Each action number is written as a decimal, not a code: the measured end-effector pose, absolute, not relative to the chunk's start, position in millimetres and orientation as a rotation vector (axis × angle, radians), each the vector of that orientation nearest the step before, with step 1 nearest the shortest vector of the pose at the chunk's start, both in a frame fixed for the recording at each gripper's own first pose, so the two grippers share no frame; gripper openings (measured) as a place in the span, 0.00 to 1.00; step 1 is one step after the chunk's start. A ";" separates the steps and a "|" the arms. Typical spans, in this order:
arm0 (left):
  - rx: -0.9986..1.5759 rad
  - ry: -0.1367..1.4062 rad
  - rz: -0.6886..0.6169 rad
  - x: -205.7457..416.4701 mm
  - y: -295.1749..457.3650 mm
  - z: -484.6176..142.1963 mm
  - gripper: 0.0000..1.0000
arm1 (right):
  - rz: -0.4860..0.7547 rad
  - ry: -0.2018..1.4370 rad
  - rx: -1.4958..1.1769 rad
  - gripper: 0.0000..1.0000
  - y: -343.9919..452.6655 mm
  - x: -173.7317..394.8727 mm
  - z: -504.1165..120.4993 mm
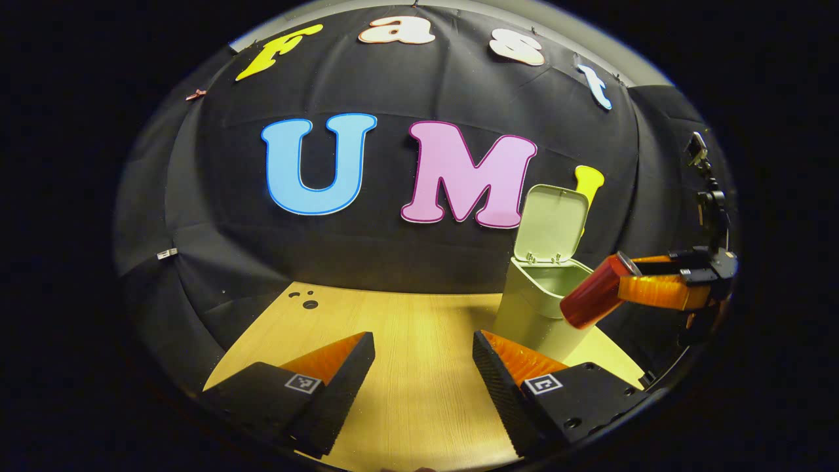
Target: Press the lid of the desktop garbage bin to open it, pick up the crumpled paper on the desktop and throw it into the bin, then pick up the pop can on the desktop and drop it into the bin, and finally close the garbage bin lid.
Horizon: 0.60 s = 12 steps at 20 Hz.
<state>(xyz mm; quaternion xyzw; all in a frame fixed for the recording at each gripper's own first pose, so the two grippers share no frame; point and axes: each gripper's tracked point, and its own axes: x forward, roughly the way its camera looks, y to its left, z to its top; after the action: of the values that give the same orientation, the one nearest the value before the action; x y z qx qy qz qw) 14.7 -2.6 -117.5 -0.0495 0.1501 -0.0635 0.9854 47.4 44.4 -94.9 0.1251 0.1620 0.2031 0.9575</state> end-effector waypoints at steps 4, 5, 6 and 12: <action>-0.095 0.303 -0.131 14.0 -3.0 -118.2 0.96 | 0.343 0.279 0.236 0.81 17.2 81.4 -85.8; -0.096 0.303 -0.130 13.6 -2.4 -117.1 0.96 | 0.327 0.279 0.232 0.81 11.5 88.4 -88.3; -0.097 0.302 -0.130 13.5 -3.2 -117.5 0.96 | 0.313 0.277 0.230 0.81 5.8 96.2 -91.0; -0.092 0.298 -0.116 10.6 -0.4 -115.3 0.96 | 0.255 0.316 0.218 0.81 -11.6 135.4 -121.6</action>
<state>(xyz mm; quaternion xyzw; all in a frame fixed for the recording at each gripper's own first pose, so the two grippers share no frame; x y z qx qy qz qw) 10.6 -0.4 -115.3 -0.0460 0.1485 -0.0580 0.9861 135.4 -11.6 -121.6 0.1079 0.1566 0.1262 0.9736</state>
